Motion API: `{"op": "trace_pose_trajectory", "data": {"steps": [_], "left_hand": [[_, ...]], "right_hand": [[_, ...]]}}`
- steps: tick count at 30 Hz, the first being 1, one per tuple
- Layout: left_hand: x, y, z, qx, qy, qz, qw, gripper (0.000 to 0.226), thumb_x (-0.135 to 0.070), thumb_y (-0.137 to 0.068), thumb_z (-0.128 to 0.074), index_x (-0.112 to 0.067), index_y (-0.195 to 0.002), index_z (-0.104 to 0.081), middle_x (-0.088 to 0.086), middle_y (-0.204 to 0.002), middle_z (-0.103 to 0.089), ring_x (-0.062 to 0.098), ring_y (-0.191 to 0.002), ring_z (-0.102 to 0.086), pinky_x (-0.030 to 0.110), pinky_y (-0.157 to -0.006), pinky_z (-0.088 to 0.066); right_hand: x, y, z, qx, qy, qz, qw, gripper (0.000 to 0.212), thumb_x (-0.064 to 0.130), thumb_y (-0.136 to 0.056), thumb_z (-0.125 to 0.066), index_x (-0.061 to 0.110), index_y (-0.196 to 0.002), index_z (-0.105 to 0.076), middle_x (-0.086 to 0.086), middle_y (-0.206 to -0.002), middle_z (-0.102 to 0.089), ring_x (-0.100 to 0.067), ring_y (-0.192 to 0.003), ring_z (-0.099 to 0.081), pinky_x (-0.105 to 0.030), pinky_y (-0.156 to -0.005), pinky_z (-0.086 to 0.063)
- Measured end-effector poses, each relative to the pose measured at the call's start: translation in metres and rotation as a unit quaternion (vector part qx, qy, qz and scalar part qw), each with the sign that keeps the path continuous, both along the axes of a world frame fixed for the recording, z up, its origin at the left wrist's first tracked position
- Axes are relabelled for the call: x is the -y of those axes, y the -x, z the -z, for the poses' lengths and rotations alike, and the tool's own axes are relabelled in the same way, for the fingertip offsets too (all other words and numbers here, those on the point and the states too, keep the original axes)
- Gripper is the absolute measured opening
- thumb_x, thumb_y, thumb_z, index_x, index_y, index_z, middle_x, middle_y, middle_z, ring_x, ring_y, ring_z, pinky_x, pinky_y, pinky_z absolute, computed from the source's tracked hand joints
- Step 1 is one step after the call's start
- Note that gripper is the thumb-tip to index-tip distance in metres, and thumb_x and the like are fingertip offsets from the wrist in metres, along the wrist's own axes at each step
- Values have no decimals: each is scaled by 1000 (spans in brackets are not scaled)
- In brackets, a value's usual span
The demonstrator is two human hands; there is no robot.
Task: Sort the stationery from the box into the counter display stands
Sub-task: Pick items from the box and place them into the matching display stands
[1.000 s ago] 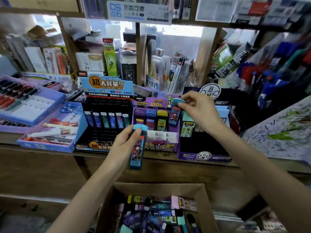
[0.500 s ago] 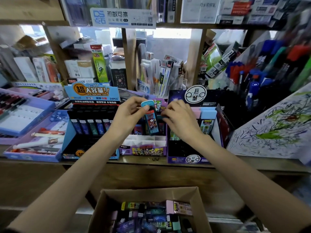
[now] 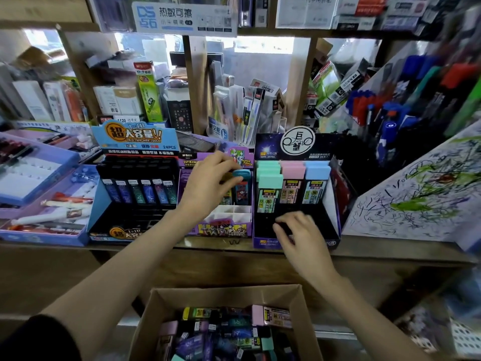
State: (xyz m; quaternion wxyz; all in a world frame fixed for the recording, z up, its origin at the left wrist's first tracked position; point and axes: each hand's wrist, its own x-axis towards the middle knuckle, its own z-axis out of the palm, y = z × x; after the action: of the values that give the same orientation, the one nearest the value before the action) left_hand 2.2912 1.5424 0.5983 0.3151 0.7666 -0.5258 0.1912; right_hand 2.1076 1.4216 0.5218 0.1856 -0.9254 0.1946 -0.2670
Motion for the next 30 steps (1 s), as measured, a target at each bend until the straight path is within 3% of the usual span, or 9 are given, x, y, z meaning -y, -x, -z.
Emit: {"op": "trace_pose_trajectory", "data": {"steps": [7,13,18,22,24,27,30], "left_hand": [[1,6,20,204,-49,-105,972,34,-19,-73,-80,-7,-103,-71,11,-91,-67,29,-82,-65,37,-71,-49],[-7,16,24,183,-79,-115,973,47,-20,-76,-78,-3,-118,-63,15,-108,-66,31,-98,-64,41,-79,-49],[-42,48,28,171,-87,-4,982,26,-18,-81,-72,-7,-104,-66,11,-101,-64,30,-85,-63,35,-65,-46],[-89,79,66,95,-113,31,989,24,-18,-83,-68,-11,-105,-65,4,-100,-64,23,-86,-64,32,-67,-45],[-111,89,95,21,-120,26,992,25,-17,-84,-68,-11,-108,-65,3,-101,-63,22,-87,-64,34,-69,-49],[-140,99,149,-113,-122,5,986,25,-13,-85,-67,-9,-110,-65,0,-104,-59,18,-91,-62,34,-76,-52],[-158,104,202,-247,-136,-48,958,22,-15,-89,-64,-11,-110,-63,-3,-103,-54,19,-97,-60,26,-78,-46]], "right_hand": [[-3,3,11,-10,76,12,997,28,29,-94,-54,10,-112,-66,-4,-110,-61,-21,-101,-57,-35,-84,-47],[-1,5,8,-28,71,-7,997,32,28,-96,-52,8,-118,-63,-5,-116,-59,-23,-108,-52,-35,-90,-44],[0,13,-7,-50,27,-47,997,32,26,-97,-49,10,-123,-58,-3,-122,-54,-18,-113,-44,-27,-95,-35],[-21,35,-5,-19,-12,-83,996,22,19,-95,-52,13,-113,-63,1,-112,-60,-15,-115,-44,-27,-100,-34],[-35,47,7,-10,4,-88,996,18,15,-93,-56,10,-106,-66,-1,-113,-62,-18,-124,-42,-29,-109,-27],[-52,63,33,-3,4,-88,996,15,9,-91,-58,7,-101,-68,-2,-116,-60,-16,-125,-41,-25,-109,-21],[-63,73,70,-56,-59,-97,992,17,11,-92,-55,10,-104,-67,0,-111,-62,-13,-112,-52,-24,-96,-37]]}}
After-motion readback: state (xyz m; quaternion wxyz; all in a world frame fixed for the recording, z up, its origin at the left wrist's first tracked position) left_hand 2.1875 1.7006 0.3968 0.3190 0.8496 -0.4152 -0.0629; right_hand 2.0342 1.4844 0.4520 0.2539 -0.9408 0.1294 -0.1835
